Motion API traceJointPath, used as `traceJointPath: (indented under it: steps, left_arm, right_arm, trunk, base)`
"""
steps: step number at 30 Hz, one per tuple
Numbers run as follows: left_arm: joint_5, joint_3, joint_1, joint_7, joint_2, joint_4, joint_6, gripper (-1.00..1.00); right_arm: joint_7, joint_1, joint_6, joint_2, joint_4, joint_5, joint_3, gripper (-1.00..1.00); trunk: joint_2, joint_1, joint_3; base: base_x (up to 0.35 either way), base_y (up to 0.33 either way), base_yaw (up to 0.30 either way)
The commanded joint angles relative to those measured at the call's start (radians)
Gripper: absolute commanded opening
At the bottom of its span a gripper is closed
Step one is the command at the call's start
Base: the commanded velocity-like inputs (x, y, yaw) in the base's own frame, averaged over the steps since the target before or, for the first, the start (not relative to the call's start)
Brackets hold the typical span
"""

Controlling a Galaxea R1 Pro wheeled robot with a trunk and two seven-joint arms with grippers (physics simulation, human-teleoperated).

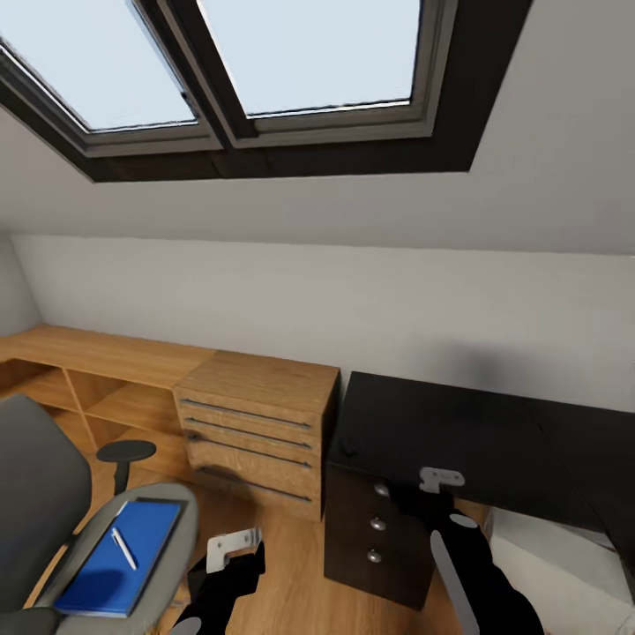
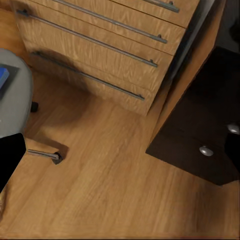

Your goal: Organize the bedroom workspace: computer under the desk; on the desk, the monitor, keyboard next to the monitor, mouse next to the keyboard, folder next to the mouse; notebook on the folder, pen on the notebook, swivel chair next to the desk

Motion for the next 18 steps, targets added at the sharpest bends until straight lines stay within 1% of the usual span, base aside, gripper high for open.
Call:
traceJointPath:
  steps: [1, 18]
  left_arm:
    - [0.007, -0.002, -0.001, 0.008, 0.001, -0.002, 0.002, 1.00]
    - [0.007, -0.002, -0.001, 0.008, 0.001, -0.002, 0.002, 1.00]
  right_arm:
    - [-0.009, -0.001, 0.003, 0.000, -0.001, -0.010, 0.002, 1.00]
    - [-0.009, -0.001, 0.001, 0.000, 0.001, -0.008, 0.002, 1.00]
  trunk:
    - [-0.001, 0.000, -0.001]
    - [-0.001, 0.000, -0.001]
  base:
    - [-0.336, -0.011, -0.002]
    - [-0.338, -0.002, 0.000]
